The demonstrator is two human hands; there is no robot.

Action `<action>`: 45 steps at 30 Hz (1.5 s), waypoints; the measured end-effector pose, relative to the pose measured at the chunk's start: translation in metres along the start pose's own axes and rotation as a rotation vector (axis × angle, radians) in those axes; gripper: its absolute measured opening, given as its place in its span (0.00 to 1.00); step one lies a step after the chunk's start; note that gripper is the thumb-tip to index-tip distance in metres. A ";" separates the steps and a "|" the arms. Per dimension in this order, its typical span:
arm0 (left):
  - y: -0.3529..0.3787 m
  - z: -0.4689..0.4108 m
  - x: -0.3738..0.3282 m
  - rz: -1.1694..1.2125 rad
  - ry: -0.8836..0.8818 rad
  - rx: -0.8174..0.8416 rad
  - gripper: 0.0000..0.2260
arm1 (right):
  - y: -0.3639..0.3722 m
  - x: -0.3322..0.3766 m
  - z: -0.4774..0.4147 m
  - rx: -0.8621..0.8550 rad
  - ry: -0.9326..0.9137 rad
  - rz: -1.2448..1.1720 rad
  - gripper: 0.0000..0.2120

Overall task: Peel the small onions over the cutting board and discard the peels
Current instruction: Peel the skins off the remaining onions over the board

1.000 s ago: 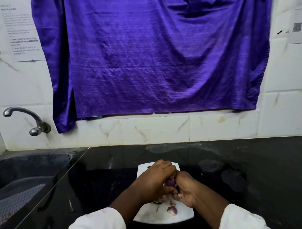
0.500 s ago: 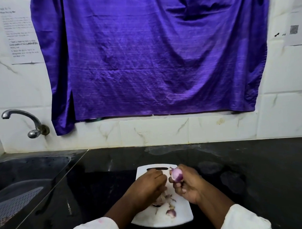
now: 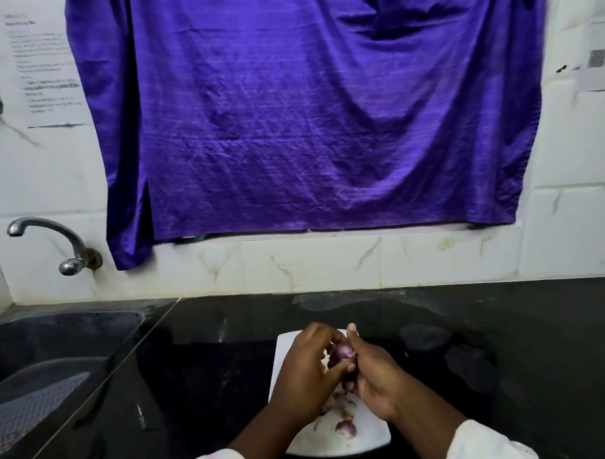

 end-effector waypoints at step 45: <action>-0.008 0.003 -0.004 -0.102 0.105 0.034 0.09 | 0.002 -0.005 0.008 -0.067 0.034 0.175 0.23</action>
Point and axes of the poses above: each hand's wrist, its own z-axis away from the middle knuckle, its own y-axis out of the palm, x = y × z, the point moved 3 cm from there along -z, towards the middle knuckle
